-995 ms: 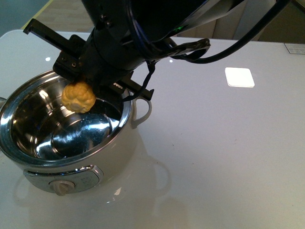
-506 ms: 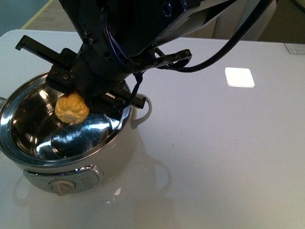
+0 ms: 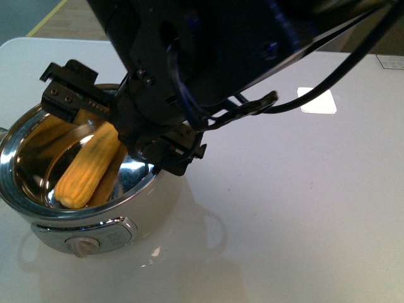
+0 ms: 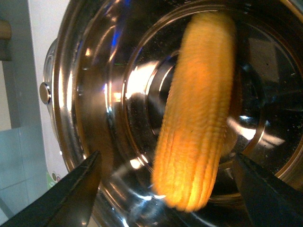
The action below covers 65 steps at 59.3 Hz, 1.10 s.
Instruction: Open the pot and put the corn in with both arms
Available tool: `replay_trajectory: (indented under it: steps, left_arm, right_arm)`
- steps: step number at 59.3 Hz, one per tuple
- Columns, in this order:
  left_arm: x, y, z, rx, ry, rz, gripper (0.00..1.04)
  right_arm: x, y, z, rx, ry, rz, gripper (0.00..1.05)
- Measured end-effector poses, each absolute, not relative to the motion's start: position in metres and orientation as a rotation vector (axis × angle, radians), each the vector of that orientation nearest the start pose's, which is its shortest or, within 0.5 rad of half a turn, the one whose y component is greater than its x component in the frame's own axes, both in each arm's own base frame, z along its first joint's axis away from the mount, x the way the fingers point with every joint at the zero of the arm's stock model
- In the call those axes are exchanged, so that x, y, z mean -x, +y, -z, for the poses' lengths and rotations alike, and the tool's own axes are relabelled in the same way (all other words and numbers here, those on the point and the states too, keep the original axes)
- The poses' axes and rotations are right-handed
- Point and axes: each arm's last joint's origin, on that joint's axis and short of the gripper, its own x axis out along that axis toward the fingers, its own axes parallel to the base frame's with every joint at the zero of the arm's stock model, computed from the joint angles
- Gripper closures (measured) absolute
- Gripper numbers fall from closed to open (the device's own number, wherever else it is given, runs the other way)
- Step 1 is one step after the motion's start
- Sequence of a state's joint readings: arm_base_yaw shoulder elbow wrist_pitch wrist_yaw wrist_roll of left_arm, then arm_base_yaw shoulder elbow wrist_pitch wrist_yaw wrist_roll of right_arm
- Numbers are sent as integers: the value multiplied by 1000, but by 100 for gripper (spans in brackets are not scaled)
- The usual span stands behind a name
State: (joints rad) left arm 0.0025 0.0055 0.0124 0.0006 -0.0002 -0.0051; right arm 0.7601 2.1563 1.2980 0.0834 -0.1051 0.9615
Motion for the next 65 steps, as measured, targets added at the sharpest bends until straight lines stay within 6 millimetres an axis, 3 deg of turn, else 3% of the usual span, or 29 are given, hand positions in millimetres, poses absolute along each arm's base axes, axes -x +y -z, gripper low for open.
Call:
replay_trajectory:
  steps: [11, 18, 32, 43, 49, 53, 57, 65]
  left_arm:
    - [-97, 0, -167, 5, -7, -3, 7]
    - [-97, 0, -167, 5, -7, -3, 7]
    - [-97, 0, -167, 5, -8, -3, 7]
    - [-97, 0, -167, 5, -8, -3, 7]
    - [-97, 0, -167, 5, -7, -3, 7]
    - [-97, 0, -167, 5, -7, -3, 7]
    - [-97, 0, -167, 5, -7, -2, 7]
    - [-97, 0, -167, 5, -7, -3, 7]
  right_arm:
    - [-313, 272, -144, -733, 959, -378, 9]
    - [-310, 240, -166, -816, 880, -362, 9]
    - [-292, 153, -194, -883, 713, -262, 9]
    - [-256, 76, -198, -759, 591, -155, 9]
    - [-233, 44, -195, -678, 549, -94, 9]
    - [-220, 30, -195, -627, 514, -65, 9]
    - [-218, 28, -198, -599, 494, -73, 9]
    - [-209, 23, -183, -279, 163, 2, 29]
